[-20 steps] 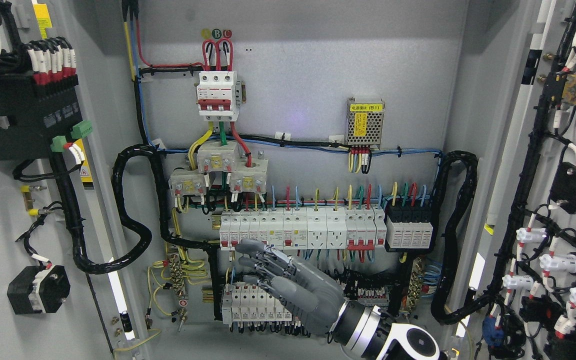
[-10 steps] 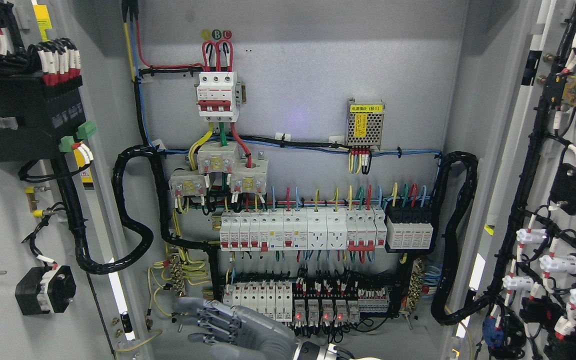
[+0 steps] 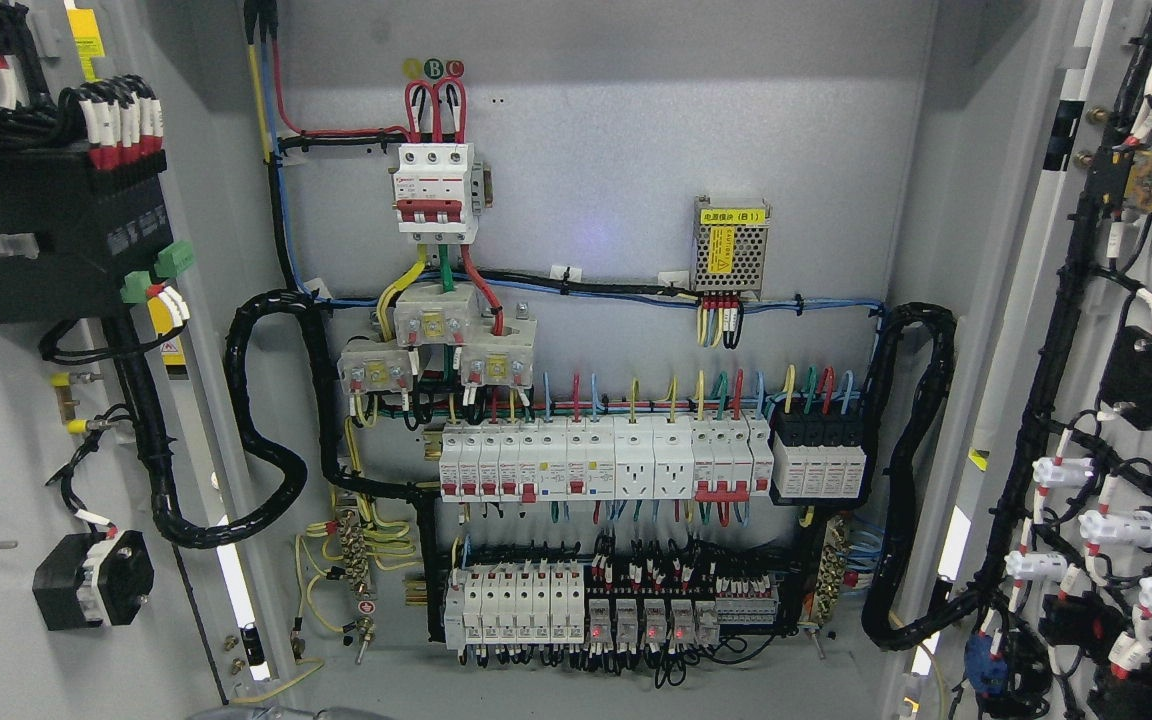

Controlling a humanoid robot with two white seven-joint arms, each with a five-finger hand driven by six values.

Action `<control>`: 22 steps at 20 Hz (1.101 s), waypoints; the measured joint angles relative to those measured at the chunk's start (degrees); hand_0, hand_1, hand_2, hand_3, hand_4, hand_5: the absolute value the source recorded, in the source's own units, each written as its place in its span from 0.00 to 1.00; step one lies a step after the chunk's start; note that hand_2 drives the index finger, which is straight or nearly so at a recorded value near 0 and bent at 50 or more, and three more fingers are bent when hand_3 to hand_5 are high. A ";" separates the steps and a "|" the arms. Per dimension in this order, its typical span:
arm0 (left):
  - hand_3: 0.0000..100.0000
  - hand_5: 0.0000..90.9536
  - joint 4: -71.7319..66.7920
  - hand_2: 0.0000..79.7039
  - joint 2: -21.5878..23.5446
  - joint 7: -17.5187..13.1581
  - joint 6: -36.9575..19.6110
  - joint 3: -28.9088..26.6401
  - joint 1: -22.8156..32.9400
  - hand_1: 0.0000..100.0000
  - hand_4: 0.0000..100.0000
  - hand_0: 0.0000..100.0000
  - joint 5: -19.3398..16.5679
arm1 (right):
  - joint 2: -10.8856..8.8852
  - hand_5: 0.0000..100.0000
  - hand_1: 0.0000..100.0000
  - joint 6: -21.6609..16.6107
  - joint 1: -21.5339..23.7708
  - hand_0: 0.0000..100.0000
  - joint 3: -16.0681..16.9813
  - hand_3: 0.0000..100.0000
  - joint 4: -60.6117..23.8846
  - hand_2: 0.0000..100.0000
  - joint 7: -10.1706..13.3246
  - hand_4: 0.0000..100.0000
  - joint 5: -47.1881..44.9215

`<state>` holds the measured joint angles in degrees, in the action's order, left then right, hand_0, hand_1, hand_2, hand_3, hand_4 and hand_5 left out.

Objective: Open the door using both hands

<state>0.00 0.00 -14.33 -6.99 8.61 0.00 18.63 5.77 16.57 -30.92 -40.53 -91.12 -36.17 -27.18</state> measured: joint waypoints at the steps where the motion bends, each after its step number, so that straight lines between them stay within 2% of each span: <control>1: 0.00 0.00 0.00 0.00 0.00 0.00 0.00 0.00 0.00 0.56 0.00 0.12 0.00 | 0.23 0.00 0.50 -0.02 -0.12 0.00 -0.59 0.00 0.01 0.04 0.12 0.00 -0.03; 6: 0.00 0.00 0.00 0.00 0.00 -0.02 0.00 0.00 0.00 0.56 0.00 0.12 0.00 | 1.18 0.00 0.50 0.12 -0.47 0.00 -2.97 0.00 0.08 0.04 3.81 0.00 -0.08; 13: 0.00 0.00 0.00 0.00 0.00 -0.06 0.00 0.00 0.00 0.56 0.00 0.12 0.00 | 1.99 0.00 0.50 0.36 -2.00 0.00 -5.64 0.00 0.10 0.04 7.45 0.00 -0.11; 22: 0.00 0.00 0.00 0.00 0.00 -0.06 0.00 0.00 0.00 0.56 0.00 0.12 0.01 | 2.65 0.00 0.50 0.37 -3.85 0.00 -9.04 0.00 0.29 0.04 10.32 0.00 -3.62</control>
<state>0.00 0.00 -14.38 -7.00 8.61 0.00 18.63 8.42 16.95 -34.77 -49.58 -90.83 -25.85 -30.80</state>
